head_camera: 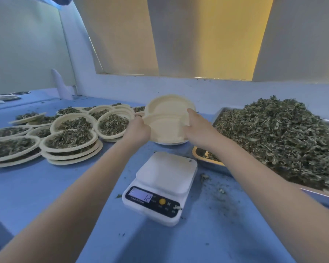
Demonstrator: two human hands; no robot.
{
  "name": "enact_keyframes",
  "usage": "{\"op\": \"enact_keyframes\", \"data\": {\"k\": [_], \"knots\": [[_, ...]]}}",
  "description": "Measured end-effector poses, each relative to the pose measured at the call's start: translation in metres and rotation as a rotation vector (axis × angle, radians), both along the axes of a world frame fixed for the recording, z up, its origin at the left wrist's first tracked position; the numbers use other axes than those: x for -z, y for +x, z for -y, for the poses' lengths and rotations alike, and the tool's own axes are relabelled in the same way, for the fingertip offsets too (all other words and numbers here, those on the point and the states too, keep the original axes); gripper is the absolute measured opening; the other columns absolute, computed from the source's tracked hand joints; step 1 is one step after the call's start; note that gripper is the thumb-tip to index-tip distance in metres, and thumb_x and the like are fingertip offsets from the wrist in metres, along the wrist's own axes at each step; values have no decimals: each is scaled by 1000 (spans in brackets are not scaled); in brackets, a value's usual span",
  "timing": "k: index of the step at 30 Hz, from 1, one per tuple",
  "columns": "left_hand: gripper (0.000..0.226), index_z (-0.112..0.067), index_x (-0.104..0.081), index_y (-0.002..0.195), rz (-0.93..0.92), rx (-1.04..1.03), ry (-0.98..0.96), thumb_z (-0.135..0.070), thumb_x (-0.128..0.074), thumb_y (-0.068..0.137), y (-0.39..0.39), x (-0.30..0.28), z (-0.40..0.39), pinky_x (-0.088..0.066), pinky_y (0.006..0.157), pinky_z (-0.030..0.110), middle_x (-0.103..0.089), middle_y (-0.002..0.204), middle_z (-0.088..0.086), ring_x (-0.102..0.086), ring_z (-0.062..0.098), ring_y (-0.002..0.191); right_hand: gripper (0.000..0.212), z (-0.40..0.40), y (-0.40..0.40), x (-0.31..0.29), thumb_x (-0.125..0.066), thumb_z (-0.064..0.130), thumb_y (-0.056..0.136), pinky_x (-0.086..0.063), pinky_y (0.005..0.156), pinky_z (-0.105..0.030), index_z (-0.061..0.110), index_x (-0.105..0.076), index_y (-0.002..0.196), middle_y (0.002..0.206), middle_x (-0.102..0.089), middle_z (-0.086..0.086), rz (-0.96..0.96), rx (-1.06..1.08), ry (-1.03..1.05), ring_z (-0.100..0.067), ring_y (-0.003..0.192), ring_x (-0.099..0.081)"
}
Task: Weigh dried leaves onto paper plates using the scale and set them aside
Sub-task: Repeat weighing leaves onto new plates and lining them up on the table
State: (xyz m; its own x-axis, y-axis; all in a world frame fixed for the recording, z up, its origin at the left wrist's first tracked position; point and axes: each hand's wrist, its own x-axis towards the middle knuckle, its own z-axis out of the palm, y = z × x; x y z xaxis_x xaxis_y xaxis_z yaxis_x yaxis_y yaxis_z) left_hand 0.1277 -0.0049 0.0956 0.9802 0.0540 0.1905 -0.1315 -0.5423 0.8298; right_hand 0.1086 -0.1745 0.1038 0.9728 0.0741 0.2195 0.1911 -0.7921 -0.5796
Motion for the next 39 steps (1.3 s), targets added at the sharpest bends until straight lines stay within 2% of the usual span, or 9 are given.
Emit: {"op": "enact_keyframes", "data": {"k": [8,14,19,22,24,28,30,34,39], "knots": [[28,-1,-43,112,-30,45,-66,8,-30,88,-53,37,-9,-37,66,32,-47,115,17,-44,25,92,62,-4,-51,44,-34,9,97,-28,98,-25,9,-4,151,156,-17,-9,-22,-27,-13,-25,139,-23],[48,-8,-35,138,-96,8,-51,2,-32,92,-62,55,-14,-33,84,30,-37,144,12,-41,21,113,55,-9,-58,67,-41,7,89,-39,85,-17,20,-30,141,130,-44,0,-17,-92,96,-18,115,-43],[64,-12,-17,149,-157,12,-28,-4,-39,90,-50,62,-19,-35,102,39,-34,148,10,-38,30,130,58,6,-34,66,-45,28,90,-33,106,-45,14,-30,145,145,-36,-10,-33,155,59,-31,134,-31],[62,-14,-20,148,-161,20,-31,-6,-40,90,-42,65,-13,-41,94,41,-39,143,11,-46,31,121,24,11,-16,61,-40,25,93,-43,76,-35,11,-54,105,103,-56,-13,-131,233,15,-30,99,-53],[62,-15,-20,148,-167,15,-48,-7,-39,89,-36,66,-8,-42,94,43,-40,141,12,-47,33,122,23,11,-5,60,-39,18,90,-24,51,-31,16,-36,68,65,-39,-3,-141,245,38,-21,60,-37],[63,-17,-20,149,-145,-25,-90,-2,-34,89,-25,63,-1,-44,89,40,-36,144,10,-44,35,125,33,11,6,56,-46,15,85,-17,46,-28,17,-28,58,55,-30,0,-132,261,-9,-16,49,-25],[56,-13,-31,143,-91,-29,-133,2,-33,89,-24,57,2,-39,78,32,-41,138,8,-45,28,114,32,10,6,58,-51,20,84,-22,45,-27,16,-33,58,56,-37,0,-143,277,-63,-17,50,-34],[32,-19,-47,91,12,-8,-232,9,-31,84,-22,48,3,-31,57,27,-46,92,0,-41,19,81,24,10,9,55,-58,23,83,-28,45,-27,12,-47,64,62,-47,-1,-127,315,-37,-15,55,-45],[21,-7,-44,85,76,-45,-266,9,-32,80,0,22,1,-28,58,28,-40,80,5,-35,19,76,13,9,24,22,-54,14,83,-33,41,-20,7,-57,73,66,-55,-5,8,299,53,-16,55,-46]]}}
